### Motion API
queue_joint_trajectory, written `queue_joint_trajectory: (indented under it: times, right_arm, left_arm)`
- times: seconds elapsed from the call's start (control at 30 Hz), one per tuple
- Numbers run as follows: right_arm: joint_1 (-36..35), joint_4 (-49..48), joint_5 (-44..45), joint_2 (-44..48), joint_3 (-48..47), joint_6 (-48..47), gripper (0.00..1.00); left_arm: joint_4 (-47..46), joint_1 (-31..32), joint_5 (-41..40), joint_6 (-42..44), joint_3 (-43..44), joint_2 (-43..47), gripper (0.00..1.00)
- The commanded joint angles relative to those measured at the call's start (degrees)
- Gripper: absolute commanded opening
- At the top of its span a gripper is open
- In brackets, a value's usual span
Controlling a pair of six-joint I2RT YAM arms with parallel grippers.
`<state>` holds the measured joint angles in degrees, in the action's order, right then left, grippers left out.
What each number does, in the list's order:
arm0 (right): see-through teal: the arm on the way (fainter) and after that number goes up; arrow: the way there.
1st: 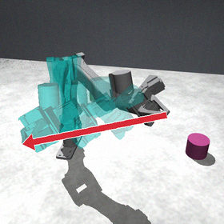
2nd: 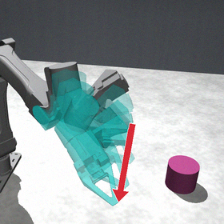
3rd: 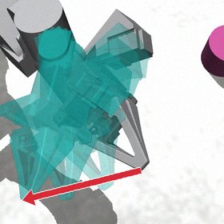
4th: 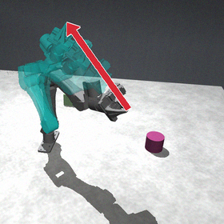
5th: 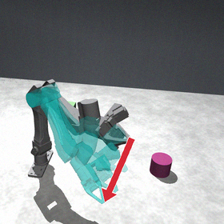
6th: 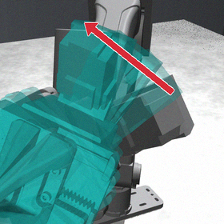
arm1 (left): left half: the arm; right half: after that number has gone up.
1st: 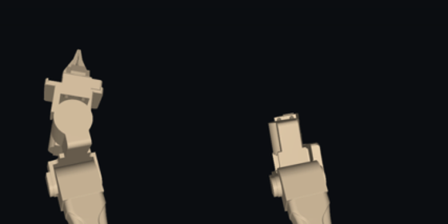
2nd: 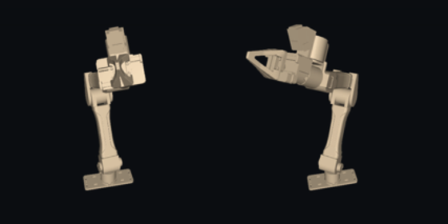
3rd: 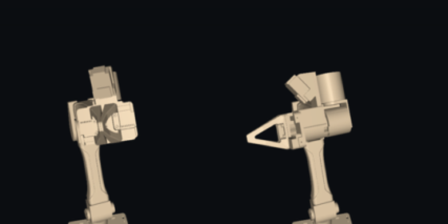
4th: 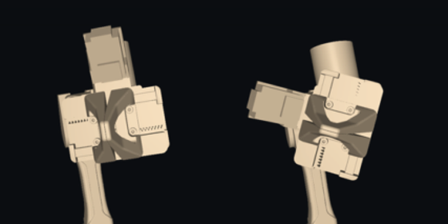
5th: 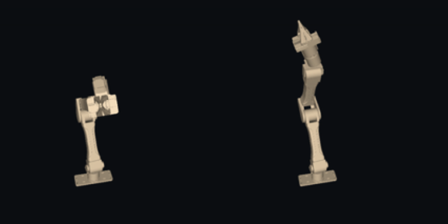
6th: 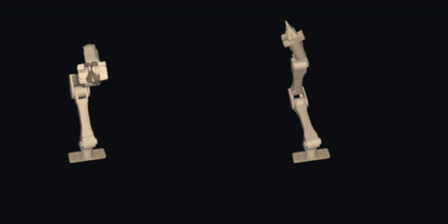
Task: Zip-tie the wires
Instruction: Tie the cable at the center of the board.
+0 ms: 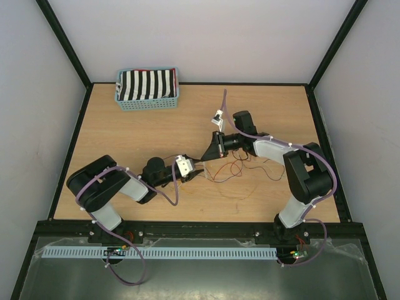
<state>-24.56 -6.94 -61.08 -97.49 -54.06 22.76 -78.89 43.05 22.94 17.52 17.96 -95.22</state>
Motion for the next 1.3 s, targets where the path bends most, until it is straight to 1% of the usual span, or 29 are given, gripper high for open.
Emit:
queue_joint_trajectory:
  times: [0.0,0.2,0.37,0.67,0.73,0.83,1.03,1.07,1.27]
  right_arm:
    - [0.1,-3.6,-3.1,1.9,1.4,1.9,0.0]
    - [0.1,-4.7,-3.7,2.5,2.5,2.7,0.0]
    - [0.1,-6.4,-3.7,2.8,3.2,4.2,0.0]
    - [0.1,-8.2,-3.1,3.2,3.4,5.8,0.0]
    - [0.1,-8.3,-2.9,3.1,3.4,5.9,0.0]
    - [0.1,-8.4,-2.3,3.0,3.5,5.8,0.0]
    - [0.2,-8.2,-0.6,3.0,3.2,5.2,0.0]
    - [0.3,-8.1,-0.1,2.9,3.0,5.1,0.0]
    - [0.4,-6.6,3.1,2.3,0.5,4.1,0.0]
  left_arm:
    - [-1.6,-0.3,1.0,-0.8,1.1,0.1,0.42]
    - [-1.6,-0.3,1.1,-1.2,1.8,-0.3,0.44]
    - [-1.8,-0.3,2.0,-3.3,3.0,-0.8,0.45]
    - [-2.4,-0.2,4.9,-6.3,4.8,-2.6,0.4]
    - [-2.6,-0.2,5.4,-6.9,4.9,-2.8,0.37]
    - [-2.9,-0.2,5.6,-7.3,4.8,-3.0,0.28]
    - [-3.2,-0.2,5.8,-7.3,4.3,-2.4,0.01]
    - [-3.2,-0.2,5.9,-7.4,4.1,-2.3,0.0]
    - [-3.5,-0.2,5.7,-7.3,3.5,-2.0,0.0]
